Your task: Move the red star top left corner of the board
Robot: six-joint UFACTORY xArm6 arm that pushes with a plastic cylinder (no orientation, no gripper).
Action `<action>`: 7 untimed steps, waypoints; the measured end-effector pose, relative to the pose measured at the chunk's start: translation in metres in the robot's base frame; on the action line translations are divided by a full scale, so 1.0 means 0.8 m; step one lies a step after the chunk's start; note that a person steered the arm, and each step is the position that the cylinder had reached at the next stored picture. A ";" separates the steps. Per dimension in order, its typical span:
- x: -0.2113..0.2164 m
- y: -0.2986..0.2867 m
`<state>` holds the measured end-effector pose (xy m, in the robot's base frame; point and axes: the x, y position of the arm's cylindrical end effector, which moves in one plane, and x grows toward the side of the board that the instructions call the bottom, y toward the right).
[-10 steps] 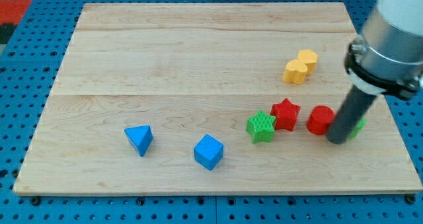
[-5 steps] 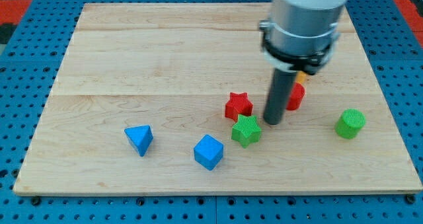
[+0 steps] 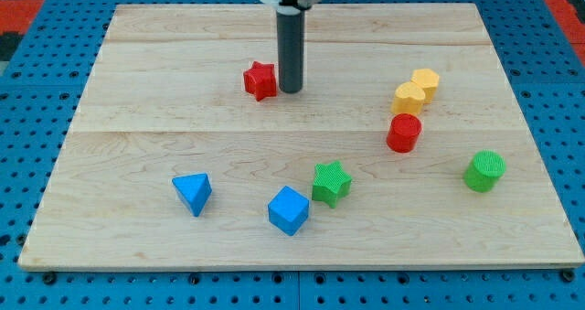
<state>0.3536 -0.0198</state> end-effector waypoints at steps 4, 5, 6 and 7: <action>-0.001 -0.156; -0.029 -0.211; 0.021 -0.197; -0.003 -0.257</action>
<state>0.3508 -0.2256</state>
